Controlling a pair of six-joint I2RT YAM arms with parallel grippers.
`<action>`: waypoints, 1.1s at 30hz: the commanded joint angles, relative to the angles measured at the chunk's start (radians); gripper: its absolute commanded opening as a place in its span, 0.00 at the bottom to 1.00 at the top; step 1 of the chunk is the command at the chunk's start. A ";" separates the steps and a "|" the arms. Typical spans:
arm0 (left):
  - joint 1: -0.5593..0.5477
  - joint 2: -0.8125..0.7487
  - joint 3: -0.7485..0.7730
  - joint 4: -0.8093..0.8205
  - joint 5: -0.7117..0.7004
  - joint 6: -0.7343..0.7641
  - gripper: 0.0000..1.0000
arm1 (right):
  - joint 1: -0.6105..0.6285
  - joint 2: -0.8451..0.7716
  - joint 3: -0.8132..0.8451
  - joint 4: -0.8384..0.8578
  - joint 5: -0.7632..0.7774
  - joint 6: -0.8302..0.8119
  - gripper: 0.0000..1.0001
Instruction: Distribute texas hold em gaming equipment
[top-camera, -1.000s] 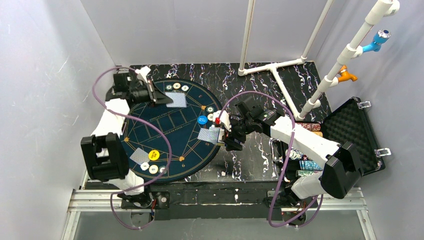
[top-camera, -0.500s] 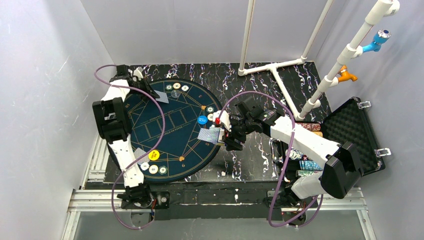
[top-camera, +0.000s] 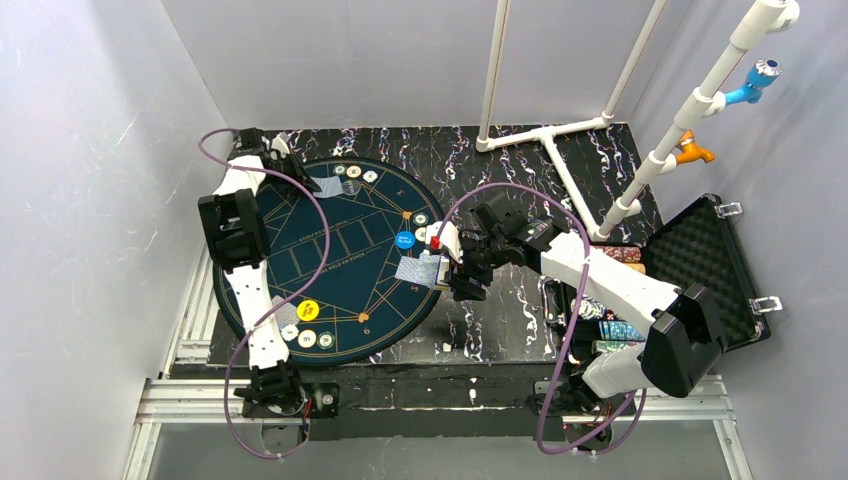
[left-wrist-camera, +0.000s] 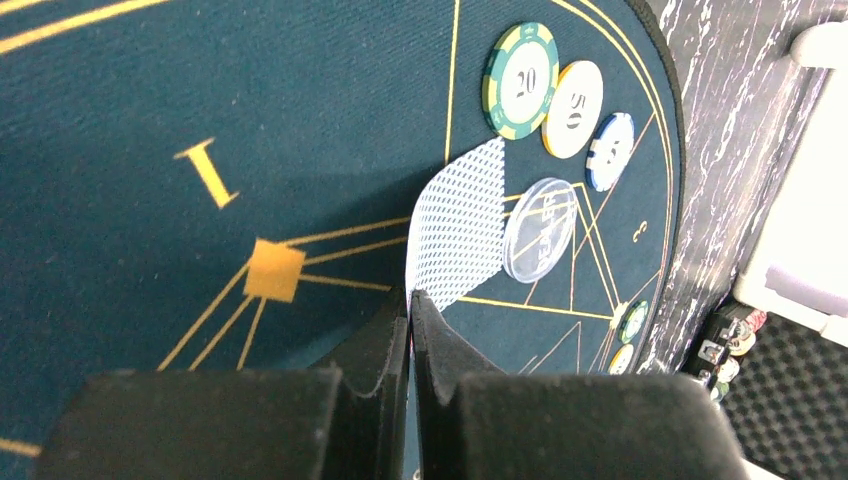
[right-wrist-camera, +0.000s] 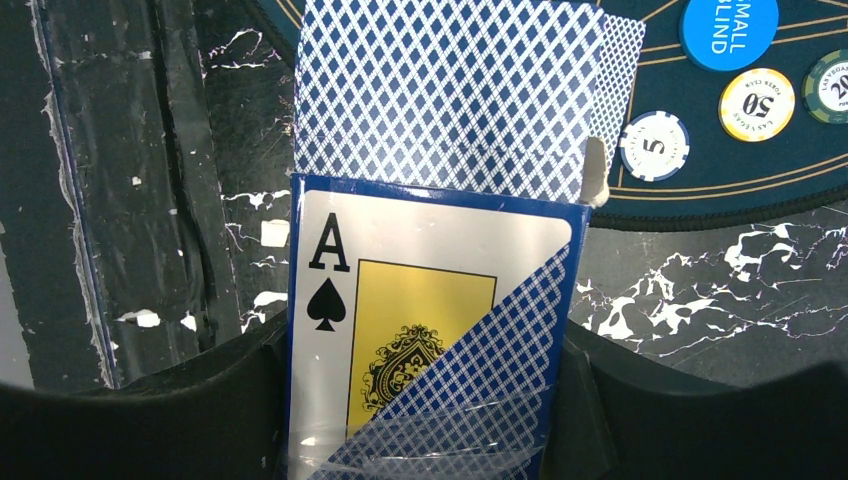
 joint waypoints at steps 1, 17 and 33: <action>-0.026 0.011 0.058 -0.018 0.037 -0.005 0.00 | 0.004 -0.010 0.031 0.016 -0.018 -0.010 0.01; -0.047 -0.073 -0.003 -0.020 0.010 0.023 0.63 | 0.003 -0.009 0.031 0.018 -0.014 -0.012 0.01; -0.269 -0.918 -0.732 0.011 0.448 0.125 0.98 | 0.005 -0.022 0.053 0.032 -0.064 -0.003 0.01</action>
